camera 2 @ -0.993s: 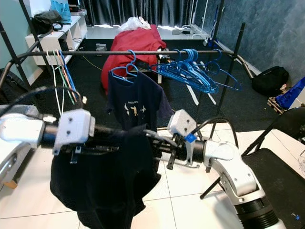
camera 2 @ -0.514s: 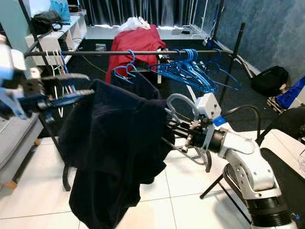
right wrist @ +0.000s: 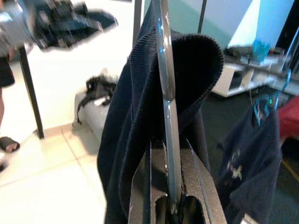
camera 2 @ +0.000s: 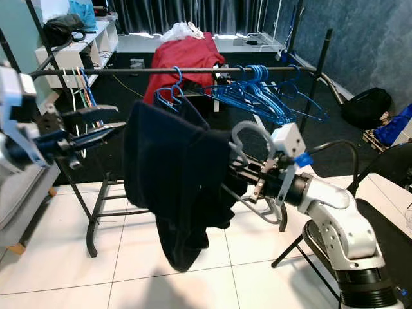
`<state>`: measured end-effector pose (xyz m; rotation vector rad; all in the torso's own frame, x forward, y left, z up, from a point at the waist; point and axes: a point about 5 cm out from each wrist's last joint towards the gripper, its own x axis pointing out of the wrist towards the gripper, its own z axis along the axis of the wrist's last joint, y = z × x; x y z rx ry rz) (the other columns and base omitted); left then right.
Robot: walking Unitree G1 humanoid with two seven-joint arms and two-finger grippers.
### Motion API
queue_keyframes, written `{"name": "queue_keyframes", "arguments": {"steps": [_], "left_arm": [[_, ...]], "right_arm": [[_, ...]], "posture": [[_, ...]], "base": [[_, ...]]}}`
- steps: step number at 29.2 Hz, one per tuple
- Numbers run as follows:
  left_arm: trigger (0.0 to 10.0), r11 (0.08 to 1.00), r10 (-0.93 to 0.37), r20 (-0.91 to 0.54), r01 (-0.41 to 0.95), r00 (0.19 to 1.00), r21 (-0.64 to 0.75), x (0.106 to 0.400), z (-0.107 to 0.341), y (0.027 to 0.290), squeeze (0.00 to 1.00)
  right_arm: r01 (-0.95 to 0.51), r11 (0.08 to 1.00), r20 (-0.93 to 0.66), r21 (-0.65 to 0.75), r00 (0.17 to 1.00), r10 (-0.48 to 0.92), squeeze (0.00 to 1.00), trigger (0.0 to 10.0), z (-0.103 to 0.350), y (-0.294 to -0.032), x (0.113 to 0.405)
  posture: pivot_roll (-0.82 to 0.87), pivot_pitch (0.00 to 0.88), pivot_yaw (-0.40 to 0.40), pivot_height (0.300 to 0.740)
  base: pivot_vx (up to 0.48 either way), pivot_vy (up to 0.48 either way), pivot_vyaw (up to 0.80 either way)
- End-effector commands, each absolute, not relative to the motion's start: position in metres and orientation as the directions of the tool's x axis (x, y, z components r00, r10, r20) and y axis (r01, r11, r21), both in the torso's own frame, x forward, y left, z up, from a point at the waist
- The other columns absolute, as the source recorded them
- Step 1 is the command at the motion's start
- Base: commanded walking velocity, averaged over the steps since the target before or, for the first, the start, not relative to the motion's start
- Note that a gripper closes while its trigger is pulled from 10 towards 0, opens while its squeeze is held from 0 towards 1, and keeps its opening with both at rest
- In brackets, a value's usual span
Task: Hang hanger
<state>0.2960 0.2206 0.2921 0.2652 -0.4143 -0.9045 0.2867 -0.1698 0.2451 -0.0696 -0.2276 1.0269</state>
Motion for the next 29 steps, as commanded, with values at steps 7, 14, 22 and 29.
{"name": "queue_keyframes", "arguments": {"steps": [7, 14, 22, 29], "left_arm": [[10.0, 0.660, -0.750, 0.273, 0.700, 0.602, 0.271, 0.307, 0.268, 0.210, 0.00], [10.0, 0.695, -0.716, 0.305, 0.685, 0.628, 0.220, 0.311, 0.265, 0.215, 1.00], [10.0, 0.653, -0.751, 0.336, 0.715, 0.569, 0.250, 0.300, 0.275, 0.216, 0.00], [10.0, 0.589, -0.794, 0.323, 0.783, 0.514, 0.201, 0.295, 0.261, 0.193, 0.00]], "right_arm": [[-0.873, 0.459, 0.287, -0.166, 0.402, 0.869, 0.00, 0.0, 0.273, -0.166, 0.276], [-0.877, 0.450, 0.292, -0.167, 0.392, 0.872, 0.00, 0.0, 0.274, -0.166, 0.273], [-0.873, 0.460, 0.255, -0.160, 0.414, 0.874, 0.00, 0.0, 0.270, -0.165, 0.275], [-0.875, 0.457, 0.241, -0.161, 0.414, 0.878, 0.00, 0.0, 0.271, -0.164, 0.275]], "posture": [[-0.01, 0.057, -0.008, 0.740], [-0.01, 0.055, -0.007, 0.740], [-0.01, 0.057, -0.013, 0.740], [-0.02, 0.059, -0.015, 0.740]], "base": [[0.000, 0.000, 0.00], [0.000, 0.000, 0.00], [0.000, 0.000, 0.00], [0.000, 0.000, 0.00]]}}
